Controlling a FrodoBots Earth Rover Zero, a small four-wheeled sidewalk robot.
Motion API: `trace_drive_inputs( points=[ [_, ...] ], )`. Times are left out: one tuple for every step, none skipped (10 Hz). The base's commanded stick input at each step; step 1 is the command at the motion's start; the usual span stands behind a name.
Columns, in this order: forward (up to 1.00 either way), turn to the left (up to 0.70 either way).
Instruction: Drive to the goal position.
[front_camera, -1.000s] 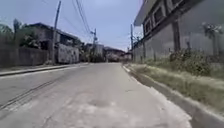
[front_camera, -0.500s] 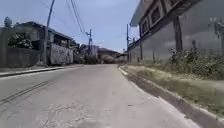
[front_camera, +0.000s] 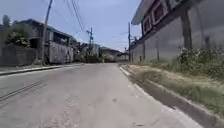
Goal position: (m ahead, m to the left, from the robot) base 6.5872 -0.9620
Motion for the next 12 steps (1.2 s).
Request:
trace_drive_inputs(
  points=[
    [1.0, 0.0],
    [1.0, 0.0],
    [1.0, 0.0],
    [1.0, 0.0],
    [1.0, -0.01],
    [1.0, -0.04],
    [1.0, -0.24],
    [1.0, -0.31],
    [1.0, -0.16],
    [1.0, -0.02],
    [1.0, 0.0],
    [1.0, -0.01]
  ],
)
